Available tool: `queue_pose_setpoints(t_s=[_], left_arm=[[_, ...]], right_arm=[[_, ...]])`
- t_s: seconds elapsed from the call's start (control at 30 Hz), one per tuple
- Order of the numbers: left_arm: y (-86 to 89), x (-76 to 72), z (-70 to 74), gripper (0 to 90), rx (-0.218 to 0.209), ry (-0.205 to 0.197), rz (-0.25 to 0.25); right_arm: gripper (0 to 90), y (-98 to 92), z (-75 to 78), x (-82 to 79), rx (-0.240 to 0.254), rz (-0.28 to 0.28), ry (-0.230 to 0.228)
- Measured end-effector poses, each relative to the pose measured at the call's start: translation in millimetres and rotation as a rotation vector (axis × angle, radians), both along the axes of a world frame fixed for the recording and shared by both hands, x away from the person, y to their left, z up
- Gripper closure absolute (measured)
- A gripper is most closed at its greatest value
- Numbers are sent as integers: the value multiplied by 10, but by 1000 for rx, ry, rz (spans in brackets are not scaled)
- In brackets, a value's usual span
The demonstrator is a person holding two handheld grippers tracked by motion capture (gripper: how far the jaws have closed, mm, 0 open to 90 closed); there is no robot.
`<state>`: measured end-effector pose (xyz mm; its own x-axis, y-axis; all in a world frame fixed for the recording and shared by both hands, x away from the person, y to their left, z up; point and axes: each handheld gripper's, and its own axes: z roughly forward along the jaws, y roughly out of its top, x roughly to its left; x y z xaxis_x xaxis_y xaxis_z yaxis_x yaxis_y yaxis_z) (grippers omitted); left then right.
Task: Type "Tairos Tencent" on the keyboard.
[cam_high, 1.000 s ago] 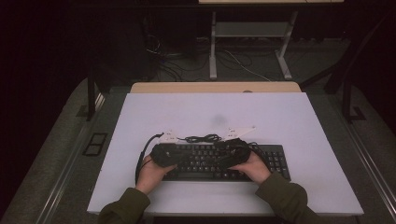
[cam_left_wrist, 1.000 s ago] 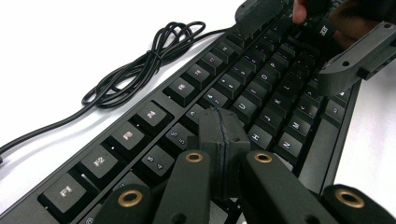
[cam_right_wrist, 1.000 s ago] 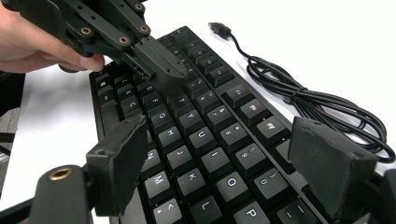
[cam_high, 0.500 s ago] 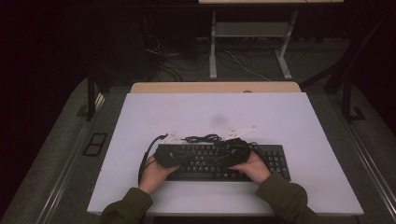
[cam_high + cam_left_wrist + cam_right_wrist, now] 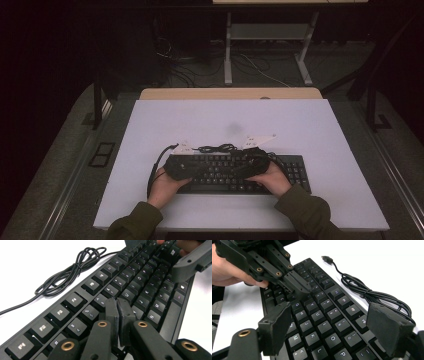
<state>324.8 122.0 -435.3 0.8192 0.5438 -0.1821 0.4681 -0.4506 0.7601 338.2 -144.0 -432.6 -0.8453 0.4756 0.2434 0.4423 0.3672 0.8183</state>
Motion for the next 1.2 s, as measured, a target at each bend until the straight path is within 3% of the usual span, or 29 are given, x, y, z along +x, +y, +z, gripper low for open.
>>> queue_pose_setpoints(t_s=[0.2,0.33,0.63,0.87,1.2], left_arm=[[38,-18,55,824,-14,-7,5],[75,-36,72,741,-32,-7,8],[216,-116,118,442,-64,-27,13],[323,-240,168,250,-74,-71,25],[506,-339,122,149,-77,-73,55]], right_arm=[[194,-62,24,-14,21,-6,1],[194,-152,42,-45,29,-10,-5],[194,-452,107,-130,34,-48,-33],[191,-663,134,-257,22,-73,-48],[186,-950,112,-447,-1,-102,-55]])
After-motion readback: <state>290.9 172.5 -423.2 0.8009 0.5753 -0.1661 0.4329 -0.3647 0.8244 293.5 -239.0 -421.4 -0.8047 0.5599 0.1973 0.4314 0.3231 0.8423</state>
